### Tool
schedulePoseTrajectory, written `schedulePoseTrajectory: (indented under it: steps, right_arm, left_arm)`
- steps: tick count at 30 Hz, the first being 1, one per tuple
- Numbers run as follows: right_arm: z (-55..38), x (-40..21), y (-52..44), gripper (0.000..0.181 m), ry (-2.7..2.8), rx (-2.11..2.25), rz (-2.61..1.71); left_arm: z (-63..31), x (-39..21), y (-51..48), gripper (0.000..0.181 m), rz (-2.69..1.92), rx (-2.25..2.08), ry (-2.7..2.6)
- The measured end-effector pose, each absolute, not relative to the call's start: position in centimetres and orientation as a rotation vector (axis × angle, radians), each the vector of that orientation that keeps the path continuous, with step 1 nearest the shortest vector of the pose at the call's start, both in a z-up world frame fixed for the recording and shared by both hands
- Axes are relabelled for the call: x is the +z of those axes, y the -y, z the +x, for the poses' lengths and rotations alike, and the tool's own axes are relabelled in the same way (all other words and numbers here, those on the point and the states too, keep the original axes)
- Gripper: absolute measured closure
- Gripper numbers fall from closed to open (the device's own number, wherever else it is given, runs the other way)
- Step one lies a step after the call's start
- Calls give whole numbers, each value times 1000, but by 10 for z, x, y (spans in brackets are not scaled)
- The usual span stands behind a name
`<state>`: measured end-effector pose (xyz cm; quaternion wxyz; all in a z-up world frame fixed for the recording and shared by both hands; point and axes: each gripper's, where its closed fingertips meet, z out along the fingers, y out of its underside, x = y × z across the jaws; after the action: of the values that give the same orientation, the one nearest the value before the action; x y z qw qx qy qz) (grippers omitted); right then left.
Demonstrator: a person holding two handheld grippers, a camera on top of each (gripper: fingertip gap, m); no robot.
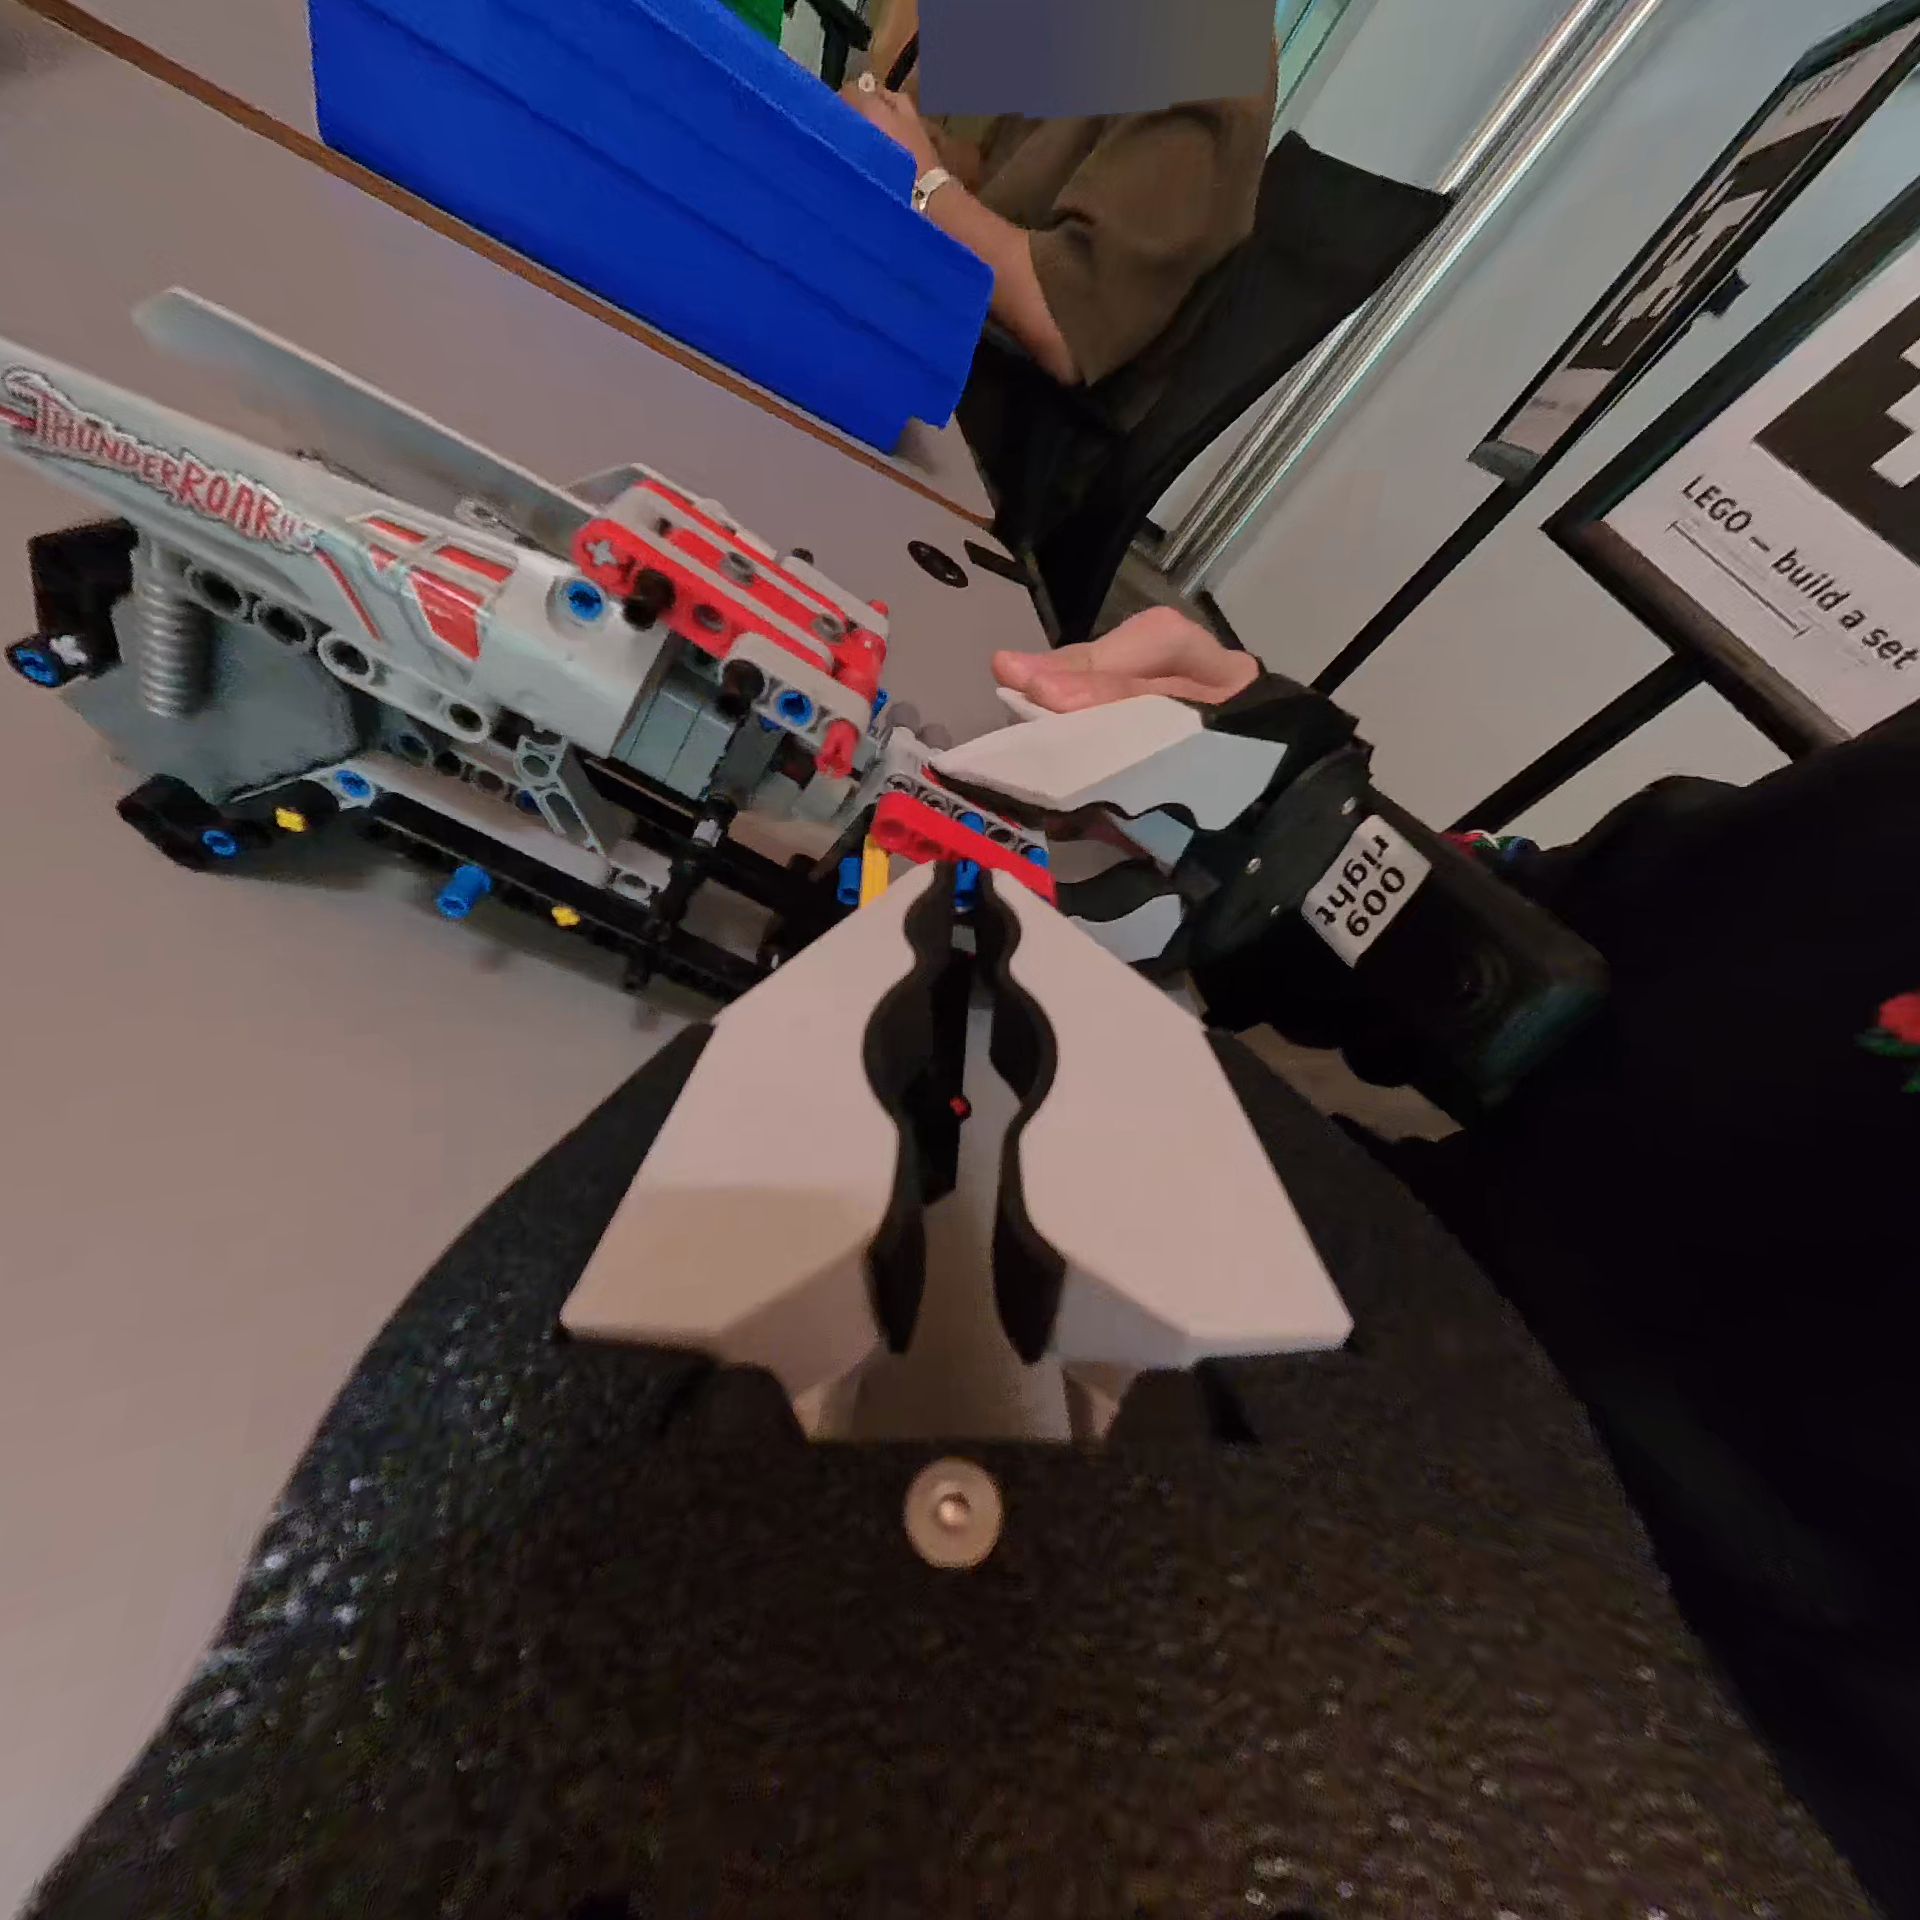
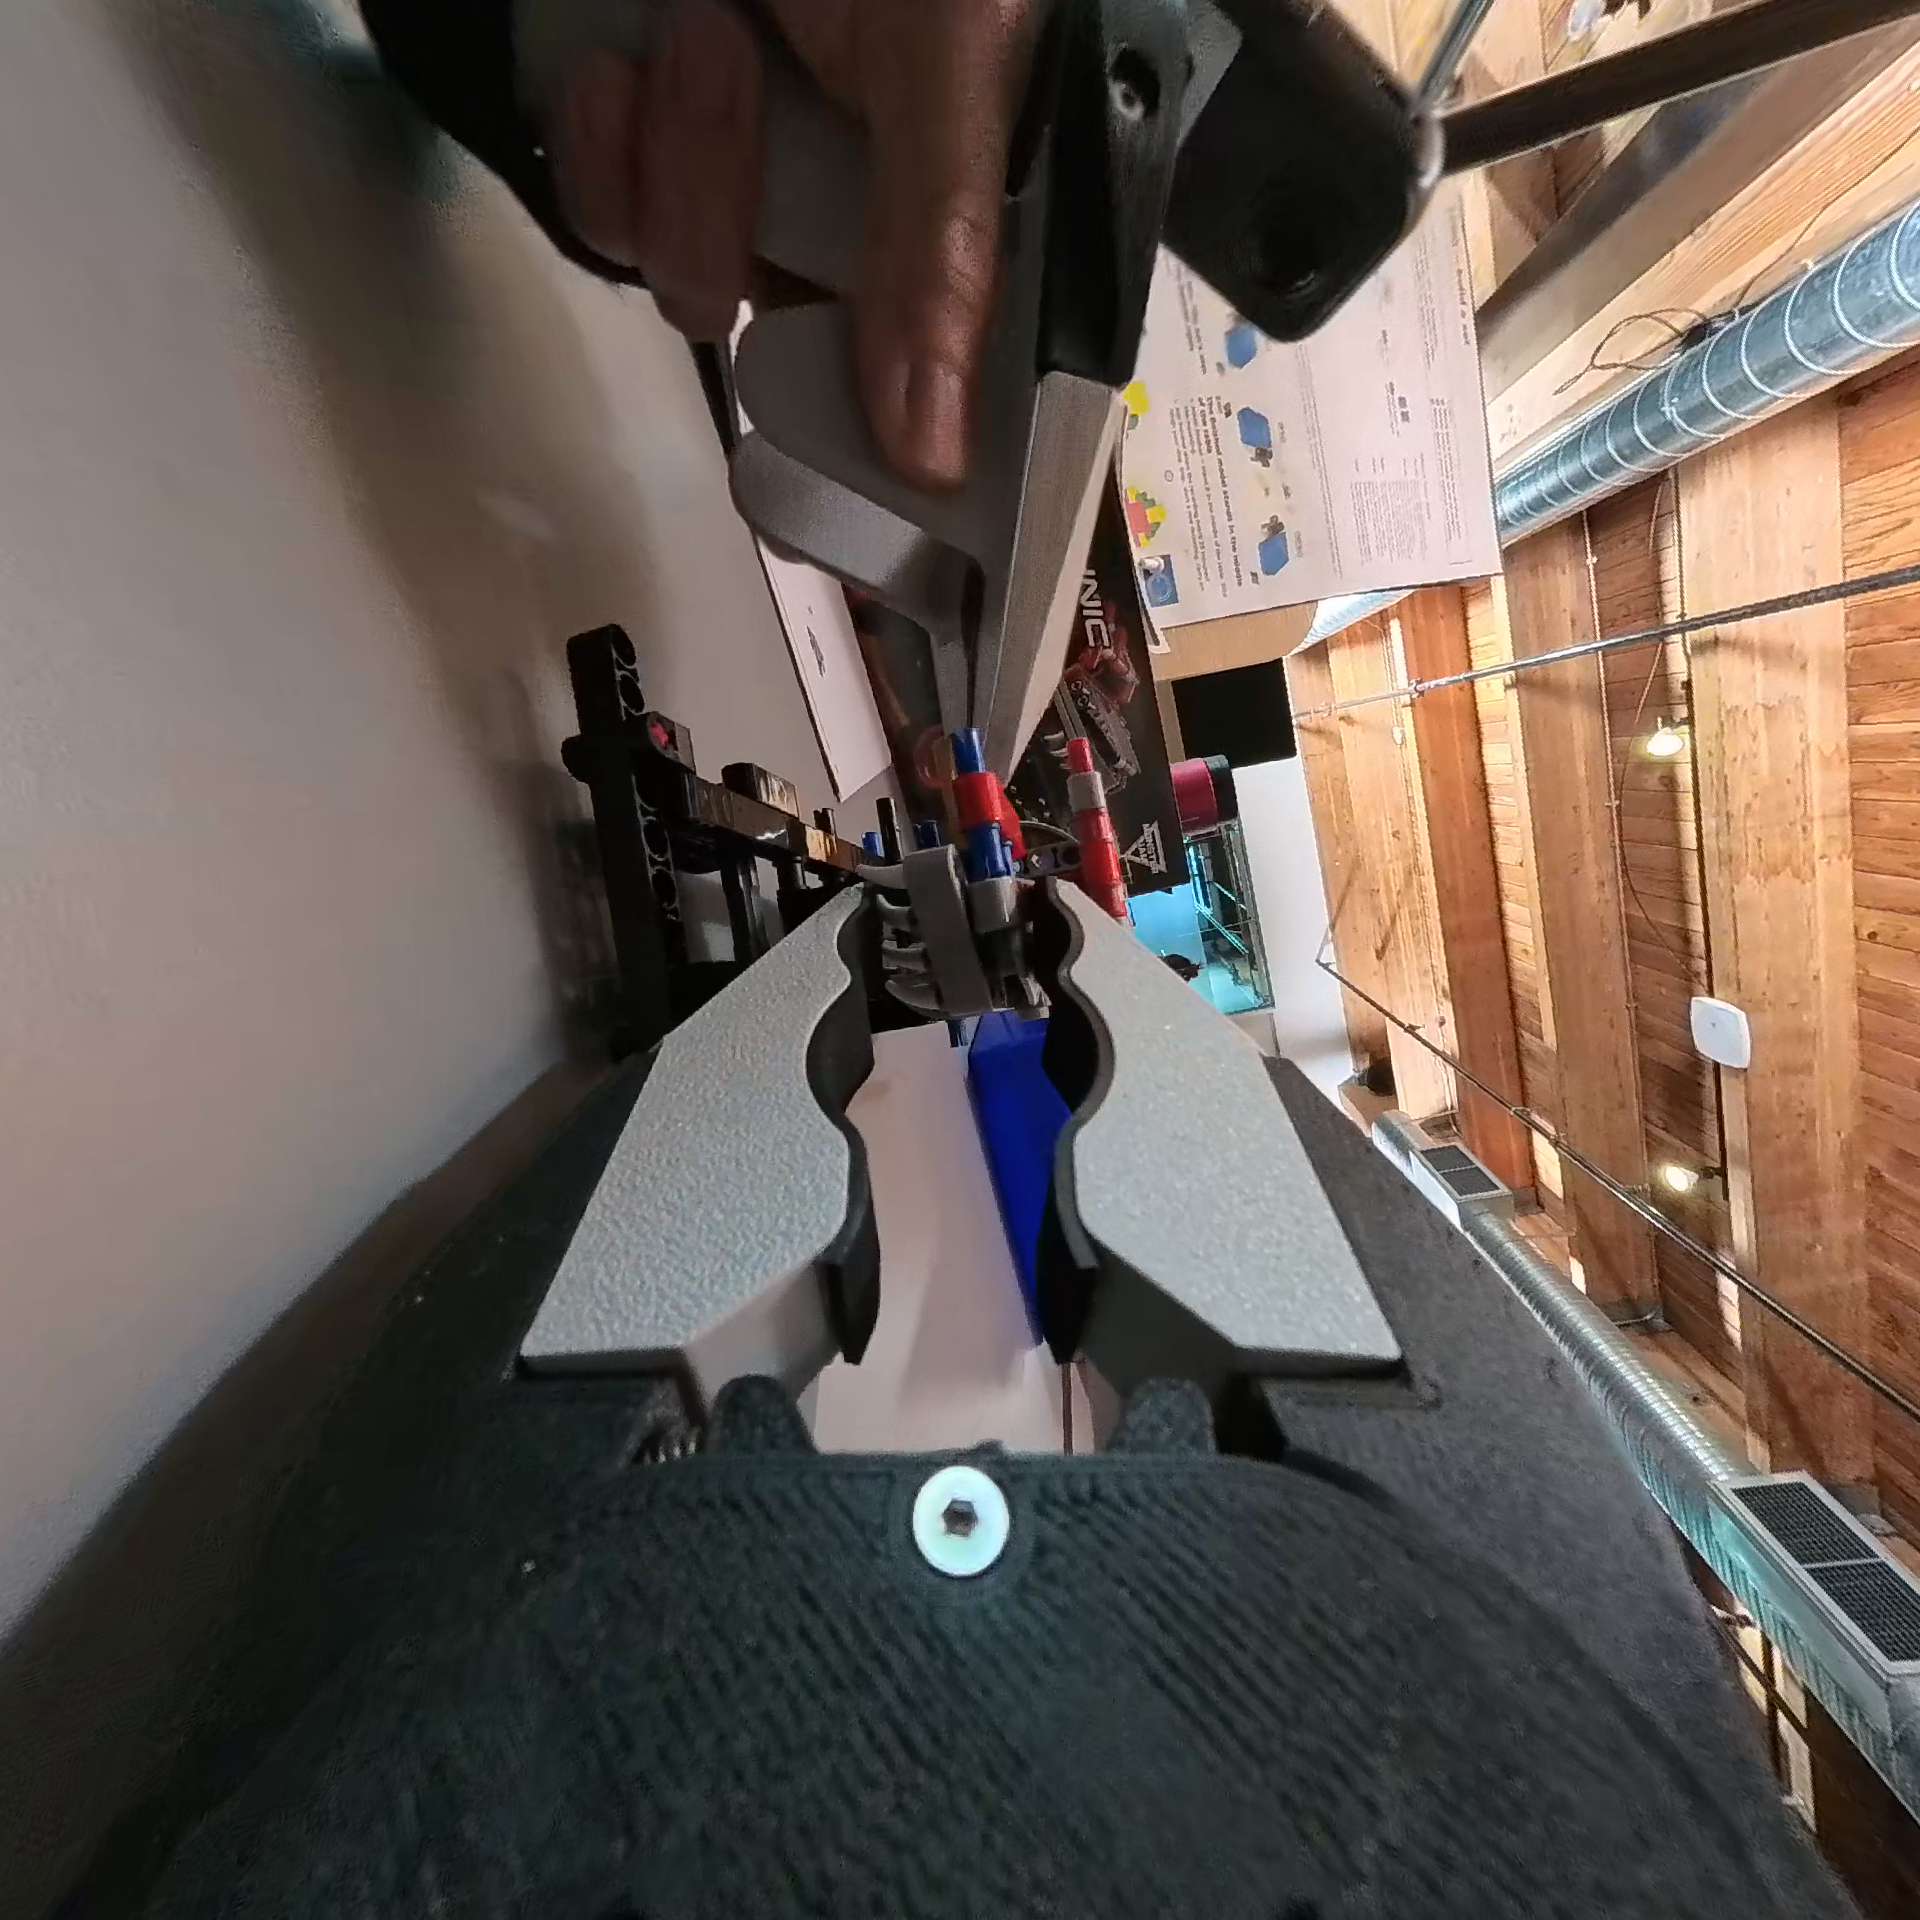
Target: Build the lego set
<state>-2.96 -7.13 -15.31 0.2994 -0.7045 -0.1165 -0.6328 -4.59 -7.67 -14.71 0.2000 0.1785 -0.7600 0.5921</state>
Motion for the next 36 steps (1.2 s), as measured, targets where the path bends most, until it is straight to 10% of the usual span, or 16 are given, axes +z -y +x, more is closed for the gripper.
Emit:
schedulePoseTrajectory:
  steps: [36]
  right_arm:
    - [-27,-152,80,155,269,-1704,-1879]
  left_arm:
    - [-42,-144,84,180,695,1793,2097]
